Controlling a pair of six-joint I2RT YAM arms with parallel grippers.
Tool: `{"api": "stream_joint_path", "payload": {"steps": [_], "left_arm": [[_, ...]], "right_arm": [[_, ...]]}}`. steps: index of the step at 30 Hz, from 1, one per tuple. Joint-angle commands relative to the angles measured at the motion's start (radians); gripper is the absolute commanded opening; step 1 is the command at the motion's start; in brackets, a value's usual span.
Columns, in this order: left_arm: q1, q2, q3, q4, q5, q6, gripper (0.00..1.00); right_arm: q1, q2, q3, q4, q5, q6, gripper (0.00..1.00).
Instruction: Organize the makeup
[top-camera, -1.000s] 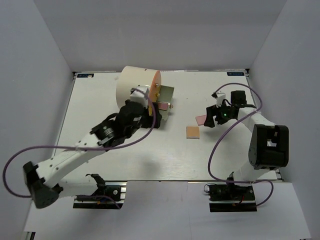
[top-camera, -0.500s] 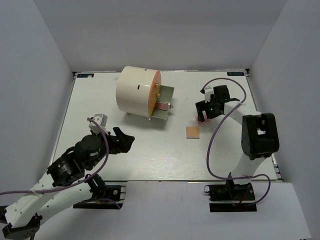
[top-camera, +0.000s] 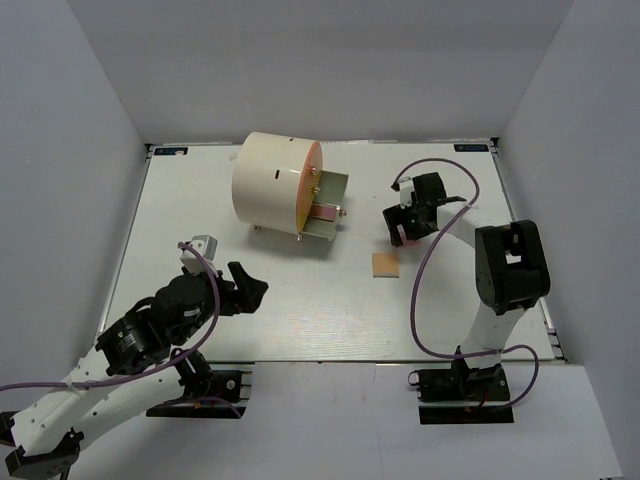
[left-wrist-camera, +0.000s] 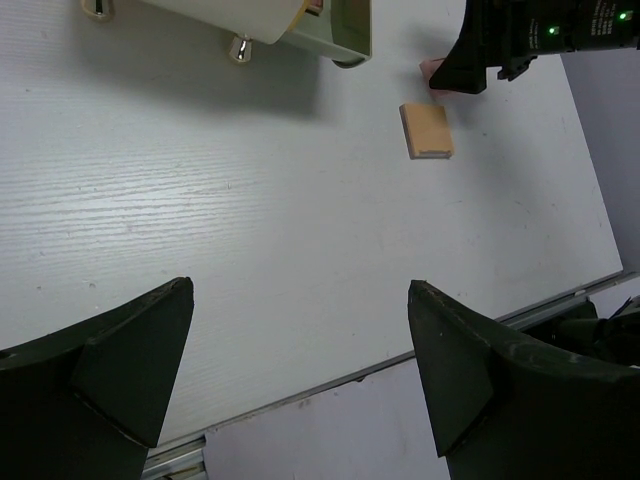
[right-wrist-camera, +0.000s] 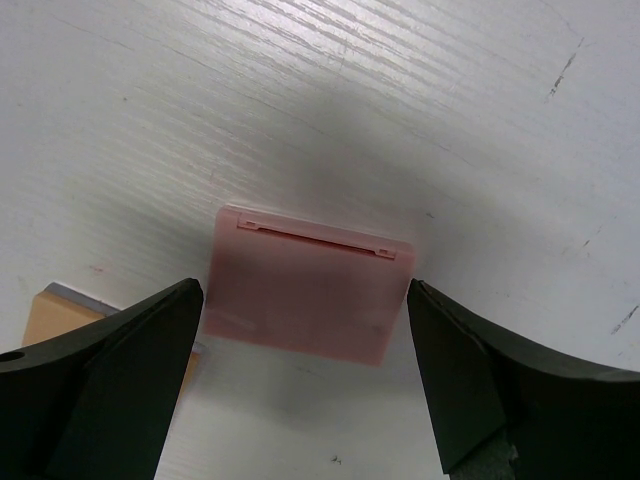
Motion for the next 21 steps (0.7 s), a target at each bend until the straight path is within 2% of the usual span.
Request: {"api": "stream_joint_path", "payload": {"steps": [1, 9, 10, 11, 12, 14, 15, 17, 21], "left_arm": [[-0.005, -0.015, -0.011, 0.002, -0.015, -0.009, 0.98], [-0.005, -0.029, -0.015, -0.001, -0.020, -0.013, 0.98], [-0.005, -0.030, -0.017, -0.001, -0.023, -0.013, 0.98], [-0.005, -0.033, -0.017, 0.000, -0.021, -0.013, 0.98], [-0.005, -0.035, -0.018, -0.001, -0.023, -0.015, 0.98], [-0.005, -0.035, -0.018, 0.000, -0.024, -0.015, 0.98], [-0.005, -0.035, -0.017, 0.000, -0.024, -0.015, 0.98], [-0.005, -0.036, -0.020, 0.002, -0.026, -0.015, 0.98], [-0.005, -0.033, -0.020, 0.002, -0.027, -0.015, 0.98]], "right_arm": [[0.009, 0.016, 0.009, 0.015, 0.052, 0.010, 0.89], [0.023, 0.036, -0.002, 0.024, 0.101, 0.004, 0.89], [0.024, 0.039, -0.004, 0.027, 0.101, 0.002, 0.86], [0.024, 0.038, -0.004, 0.029, 0.102, 0.001, 0.82], [0.026, 0.038, -0.004, 0.030, 0.102, -0.001, 0.71], [0.031, 0.036, -0.002, 0.026, 0.093, -0.009, 0.56], [0.031, 0.036, 0.005, 0.021, 0.087, -0.010, 0.44], [0.029, 0.027, 0.013, 0.011, 0.079, -0.018, 0.36], [0.035, -0.016, 0.059, -0.023, -0.023, -0.042, 0.34]]}}
